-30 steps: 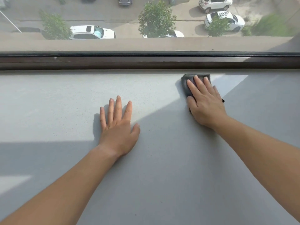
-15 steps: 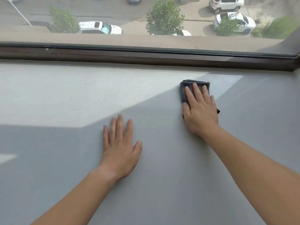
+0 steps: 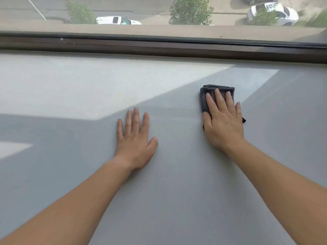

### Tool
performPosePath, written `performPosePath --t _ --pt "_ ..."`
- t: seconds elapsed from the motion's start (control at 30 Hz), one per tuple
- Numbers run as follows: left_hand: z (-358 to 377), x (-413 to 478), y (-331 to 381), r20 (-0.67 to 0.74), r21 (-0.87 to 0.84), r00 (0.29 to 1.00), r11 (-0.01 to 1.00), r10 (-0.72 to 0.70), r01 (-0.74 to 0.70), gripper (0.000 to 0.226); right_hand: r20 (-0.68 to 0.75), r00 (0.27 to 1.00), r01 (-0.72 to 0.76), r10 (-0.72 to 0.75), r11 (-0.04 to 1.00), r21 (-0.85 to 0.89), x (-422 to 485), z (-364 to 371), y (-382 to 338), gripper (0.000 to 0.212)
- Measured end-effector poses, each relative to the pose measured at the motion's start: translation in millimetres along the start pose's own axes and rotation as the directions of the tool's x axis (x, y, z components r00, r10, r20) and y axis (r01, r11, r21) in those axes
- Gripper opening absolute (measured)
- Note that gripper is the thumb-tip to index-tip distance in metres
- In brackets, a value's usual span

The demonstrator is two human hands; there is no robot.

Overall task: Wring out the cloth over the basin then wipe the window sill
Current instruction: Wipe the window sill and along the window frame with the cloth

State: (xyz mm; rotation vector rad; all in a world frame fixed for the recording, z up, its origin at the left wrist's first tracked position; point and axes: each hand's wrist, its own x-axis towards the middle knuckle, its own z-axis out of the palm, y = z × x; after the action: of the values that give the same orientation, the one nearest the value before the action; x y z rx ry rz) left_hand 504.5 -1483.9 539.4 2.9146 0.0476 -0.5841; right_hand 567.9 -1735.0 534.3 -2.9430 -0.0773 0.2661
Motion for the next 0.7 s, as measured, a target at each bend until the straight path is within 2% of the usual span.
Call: performPosePath --t 0.1,0.17,0.23,0.3,0.37,0.47,0.53,0.6,0.7 --pt "1.7 -0.7 -0.1 0.003 0.005 1.0 1.0 0.003 -0.003 0.082 -0.03 0.999 -0.043 0.044 0.999 0.014 -20.8 8.5 -18.3 0.061" --pt "2.8 -0.7 -1.0 -0.016 0.0 1.0 1.0 0.003 -0.003 0.081 -0.057 0.997 0.053 -0.051 0.998 0.022 -61.8 23.1 -40.3 0.063" --pt "2.5 0.1 -1.8 -0.029 -0.013 1.0 1.0 0.007 -0.008 0.078 -0.025 0.976 0.215 -0.216 0.976 -0.015 -101.3 33.3 -48.7 0.062" --pt "3.0 0.4 -3.7 -0.035 -0.045 0.999 0.999 0.028 -0.03 0.078 0.025 0.957 0.289 -0.288 0.957 -0.036 -110.8 35.1 -36.5 0.061" --pt "2.4 -3.1 -7.2 -0.06 -0.101 0.996 0.993 0.059 -0.065 0.083 0.037 0.977 0.213 -0.212 0.976 -0.037 -103.4 28.6 -20.8 0.06" --pt "3.7 -17.6 -12.3 -0.148 -0.171 0.984 0.978 0.098 -0.123 0.081 -0.015 0.998 -0.064 0.064 0.997 0.038 -90.1 22.1 -14.0 0.059" --pt "8.2 -38.4 -12.8 -0.201 -0.186 0.973 0.97 0.116 -0.155 0.075 -0.057 0.99 -0.124 0.126 0.992 0.032 -103.6 28.7 -33.1 0.06" --pt "14.7 -61.1 -10.8 -0.214 -0.198 0.967 0.964 0.135 -0.179 0.072 -0.073 0.997 -0.023 0.024 1.0 0.012 -139.4 42.2 -60.5 0.061" --pt "25.5 -89.9 -11.6 -0.158 -0.168 0.977 0.971 0.144 -0.17 0.072 -0.016 0.973 0.229 -0.229 0.973 -0.029 -197.4 54.6 -69.4 0.06"
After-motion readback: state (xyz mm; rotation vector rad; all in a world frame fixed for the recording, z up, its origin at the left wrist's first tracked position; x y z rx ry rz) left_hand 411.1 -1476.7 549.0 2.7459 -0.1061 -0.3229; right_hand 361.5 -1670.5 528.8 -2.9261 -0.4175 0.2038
